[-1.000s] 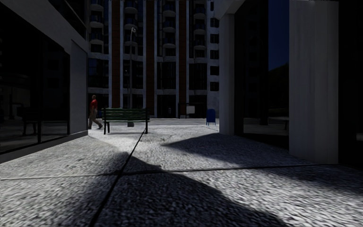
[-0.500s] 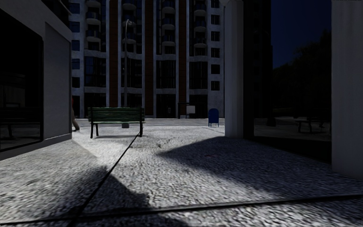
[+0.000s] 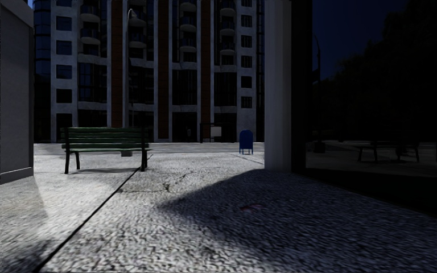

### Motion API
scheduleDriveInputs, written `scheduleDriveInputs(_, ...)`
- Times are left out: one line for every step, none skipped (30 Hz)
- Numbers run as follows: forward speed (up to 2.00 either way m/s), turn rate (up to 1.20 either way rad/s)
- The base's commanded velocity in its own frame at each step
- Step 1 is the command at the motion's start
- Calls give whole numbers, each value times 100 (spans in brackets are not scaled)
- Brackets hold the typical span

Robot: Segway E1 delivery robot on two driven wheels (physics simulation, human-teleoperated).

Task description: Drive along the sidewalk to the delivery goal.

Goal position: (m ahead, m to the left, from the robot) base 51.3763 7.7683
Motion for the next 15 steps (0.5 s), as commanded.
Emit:
scheduleDriveInputs(200,0)
scheduleDriveInputs(200,0)
scheduleDriveInputs(200,0)
scheduleDriveInputs(200,0)
scheduleDriveInputs(200,0)
scheduleDriveInputs(200,0)
scheduleDriveInputs(200,0)
scheduleDriveInputs(200,0)
scheduleDriveInputs(200,0)
scheduleDriveInputs(200,0)
scheduleDriveInputs(200,0)
scheduleDriveInputs(200,0)
scheduleDriveInputs(200,0)
scheduleDriveInputs(200,0)
scheduleDriveInputs(200,0)
